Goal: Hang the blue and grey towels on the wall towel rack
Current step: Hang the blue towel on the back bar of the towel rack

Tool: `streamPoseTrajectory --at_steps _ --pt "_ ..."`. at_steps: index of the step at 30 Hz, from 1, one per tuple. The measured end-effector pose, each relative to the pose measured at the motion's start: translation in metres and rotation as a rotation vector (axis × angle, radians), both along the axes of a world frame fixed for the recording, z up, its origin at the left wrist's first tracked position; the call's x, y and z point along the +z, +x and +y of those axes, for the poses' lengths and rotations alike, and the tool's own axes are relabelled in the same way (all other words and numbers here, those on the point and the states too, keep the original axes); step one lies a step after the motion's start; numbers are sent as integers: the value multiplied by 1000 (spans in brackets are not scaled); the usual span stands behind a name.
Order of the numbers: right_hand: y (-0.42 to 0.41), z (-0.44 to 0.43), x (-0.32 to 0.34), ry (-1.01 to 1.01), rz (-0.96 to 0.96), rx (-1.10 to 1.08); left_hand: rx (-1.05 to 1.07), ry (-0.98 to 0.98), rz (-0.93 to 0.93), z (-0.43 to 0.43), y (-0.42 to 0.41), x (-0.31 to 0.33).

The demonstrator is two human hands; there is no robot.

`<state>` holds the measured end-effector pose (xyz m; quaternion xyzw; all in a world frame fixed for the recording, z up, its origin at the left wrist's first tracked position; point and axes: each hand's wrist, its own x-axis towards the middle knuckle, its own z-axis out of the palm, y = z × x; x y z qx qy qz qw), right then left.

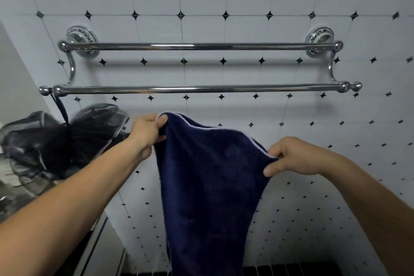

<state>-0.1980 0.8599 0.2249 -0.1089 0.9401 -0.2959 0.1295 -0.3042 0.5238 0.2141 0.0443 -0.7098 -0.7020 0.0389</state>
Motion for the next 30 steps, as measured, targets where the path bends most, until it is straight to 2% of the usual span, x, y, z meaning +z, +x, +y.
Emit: streamPoseTrajectory --at_steps 2,4,6,7,8,11,13,15,17,19,22,24,27,30 --pt "9 -13 1 -128 -127 225 18 33 -16 0 -1 1" --pt "1 -7 4 -92 25 81 25 45 -25 -1 -2 2" --pt "-8 0 9 266 224 -221 16 34 -24 -1 0 0" --pt "-10 3 7 379 240 -302 1 22 -23 0 1 -1" --pt "-11 2 4 340 206 -280 -9 11 -28 2 1 -4" --pt "11 -27 -3 28 -33 69 8 21 -51 7 3 -7" --pt "19 -42 -14 -34 -58 200 27 29 -61 8 2 -8" --pt "13 -39 -18 -2 68 93 34 23 -58 10 2 -8" --pt "7 -28 -15 82 201 -121 33 18 -39 12 3 -9" --pt "8 -17 -15 66 265 -207 33 10 -40 12 3 -11" --pt "22 -20 -16 53 129 2 46 4 -58 10 1 -11" --pt "29 -23 -24 160 32 109 59 9 -56 9 0 -11" --pt "27 -7 -23 334 69 -7 26 -16 -41 11 3 -13" --pt "30 5 -17 362 110 -125 -26 -57 -29 18 7 -17"
